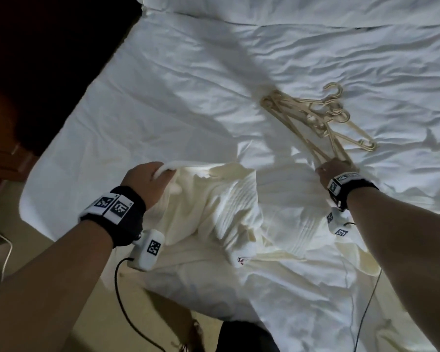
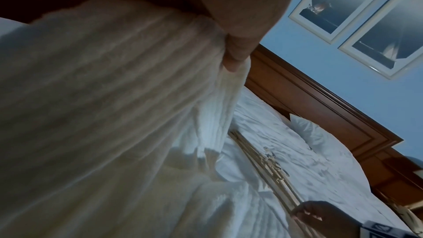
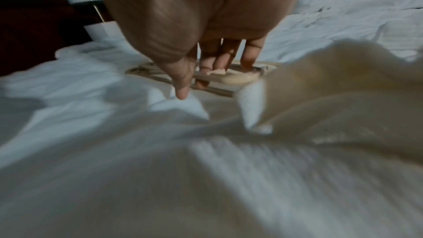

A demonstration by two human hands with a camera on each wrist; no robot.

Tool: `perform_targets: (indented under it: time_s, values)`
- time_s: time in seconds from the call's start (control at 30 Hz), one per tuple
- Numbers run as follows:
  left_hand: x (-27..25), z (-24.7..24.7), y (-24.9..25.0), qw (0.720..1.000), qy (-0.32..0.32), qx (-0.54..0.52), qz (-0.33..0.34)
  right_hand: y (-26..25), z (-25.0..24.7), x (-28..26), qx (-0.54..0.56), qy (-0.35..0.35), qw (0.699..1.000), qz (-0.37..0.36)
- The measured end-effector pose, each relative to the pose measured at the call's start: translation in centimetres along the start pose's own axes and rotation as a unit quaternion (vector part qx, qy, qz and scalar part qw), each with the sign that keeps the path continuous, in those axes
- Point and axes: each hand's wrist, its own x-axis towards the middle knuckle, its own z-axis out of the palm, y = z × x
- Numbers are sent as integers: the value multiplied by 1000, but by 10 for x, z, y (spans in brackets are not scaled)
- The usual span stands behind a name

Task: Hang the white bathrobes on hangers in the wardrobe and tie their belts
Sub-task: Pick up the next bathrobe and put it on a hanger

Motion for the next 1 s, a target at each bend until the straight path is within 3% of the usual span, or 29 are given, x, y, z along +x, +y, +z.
perform_targets:
  time_s: [0.1,0.23,0.3,0.43,0.57,0.67,0.83,0.9,1.0]
  values:
    - [1,0,8,1000,21,10,-3,-3,-19,-6,38,68,997,-22]
    - [-4,-6,11,997,74,9,-19,-13,-35,-23,198,194,961,-7]
    - [-12,-11,9,997,76,26,-14,-18,-40,-40,268,216,939,-4]
    - [-35,-31,2,995,89,25,-30,-41,-46,-103,322,247,911,-65]
    - [-60,-59,-9,992,109,5,-69,-82,-47,-175,348,227,900,-131]
    - [-75,-83,-27,991,125,6,-41,-116,-55,-223,320,258,893,-184]
    - [-92,-129,-68,990,125,-42,-42,-159,-58,-264,374,287,828,-304]
    - [-95,-146,-88,990,116,-67,-43,-168,-61,-275,347,292,830,-325]
    - [-93,-165,-120,982,143,-111,-49,-174,-63,-281,259,302,865,-306]
